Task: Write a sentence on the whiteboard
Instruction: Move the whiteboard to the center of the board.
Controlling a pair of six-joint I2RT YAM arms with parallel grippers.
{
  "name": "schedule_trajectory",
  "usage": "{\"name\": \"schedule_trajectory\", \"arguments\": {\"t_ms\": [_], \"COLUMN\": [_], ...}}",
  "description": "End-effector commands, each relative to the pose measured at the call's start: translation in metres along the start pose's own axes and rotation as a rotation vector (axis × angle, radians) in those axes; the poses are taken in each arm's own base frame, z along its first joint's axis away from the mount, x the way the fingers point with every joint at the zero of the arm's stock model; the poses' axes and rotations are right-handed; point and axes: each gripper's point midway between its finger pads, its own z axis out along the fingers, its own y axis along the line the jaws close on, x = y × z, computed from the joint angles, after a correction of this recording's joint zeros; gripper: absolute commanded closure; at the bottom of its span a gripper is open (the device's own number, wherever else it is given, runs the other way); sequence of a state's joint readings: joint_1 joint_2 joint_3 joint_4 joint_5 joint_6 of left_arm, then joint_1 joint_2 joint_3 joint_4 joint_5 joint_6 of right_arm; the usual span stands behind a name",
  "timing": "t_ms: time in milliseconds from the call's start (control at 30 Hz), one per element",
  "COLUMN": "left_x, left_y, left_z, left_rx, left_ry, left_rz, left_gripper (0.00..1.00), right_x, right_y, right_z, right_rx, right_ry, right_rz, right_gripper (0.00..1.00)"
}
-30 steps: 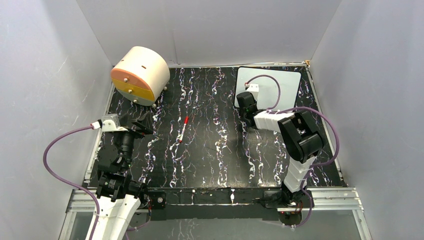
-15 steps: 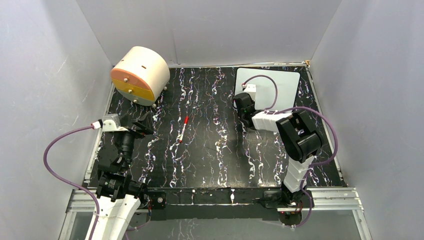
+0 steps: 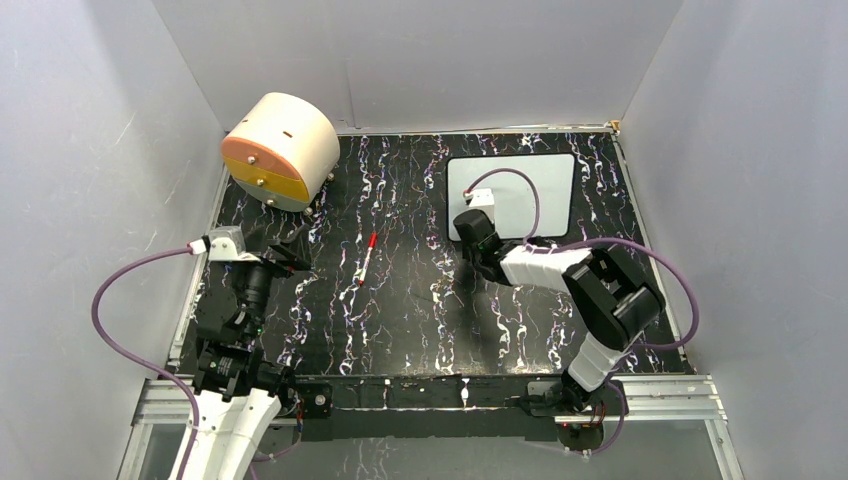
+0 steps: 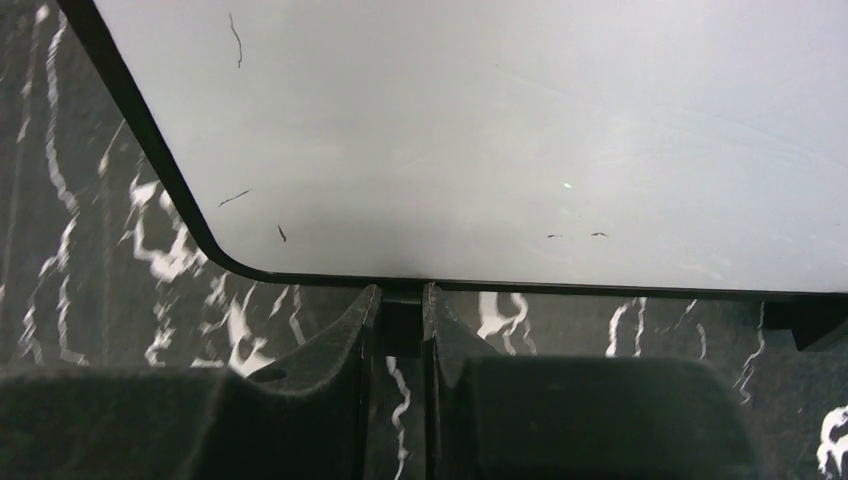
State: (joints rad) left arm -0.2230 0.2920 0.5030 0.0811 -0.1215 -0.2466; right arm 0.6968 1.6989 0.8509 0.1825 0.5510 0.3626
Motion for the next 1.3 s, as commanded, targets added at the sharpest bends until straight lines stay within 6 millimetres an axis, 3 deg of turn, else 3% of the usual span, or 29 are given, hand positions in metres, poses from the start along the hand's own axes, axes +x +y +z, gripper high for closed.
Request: {"name": "schedule_trajectory", "arguments": {"t_ms": [0, 300, 433, 533, 733, 1267], "left_x": [-0.006, 0.021, 0.038, 0.053, 0.085, 0.142], "left_y": [-0.013, -0.02, -0.032, -0.027, -0.015, -0.03], "left_z": [0.003, 0.019, 0.024, 0.026, 0.019, 0.012], "left_rx": [0.057, 0.083, 0.145, 0.088, -0.005, 0.114], "left_ry": [0.001, 0.172, 0.269, 0.353, 0.513, 0.777], "left_rz": [-0.008, 0.002, -0.008, -0.065, -0.106, -0.1], "left_gripper": [0.05, 0.05, 0.05, 0.04, 0.04, 0.09], "right_x": [-0.001, 0.02, 0.024, 0.026, 0.031, 0.052], "right_y": [0.024, 0.055, 0.065, 0.072, 0.084, 0.098], "right_z": [-0.026, -0.056, -0.064, -0.066, -0.075, -0.089], "right_rx": [-0.082, -0.152, -0.165, -0.173, -0.202, -0.229], "right_ry": [-0.024, -0.03, -0.043, -0.052, -0.065, -0.067], "right_rz": [0.014, -0.01, -0.012, -0.023, -0.041, -0.087], "right_gripper": [1.0, 1.0, 1.0, 1.0, 1.0, 0.97]}}
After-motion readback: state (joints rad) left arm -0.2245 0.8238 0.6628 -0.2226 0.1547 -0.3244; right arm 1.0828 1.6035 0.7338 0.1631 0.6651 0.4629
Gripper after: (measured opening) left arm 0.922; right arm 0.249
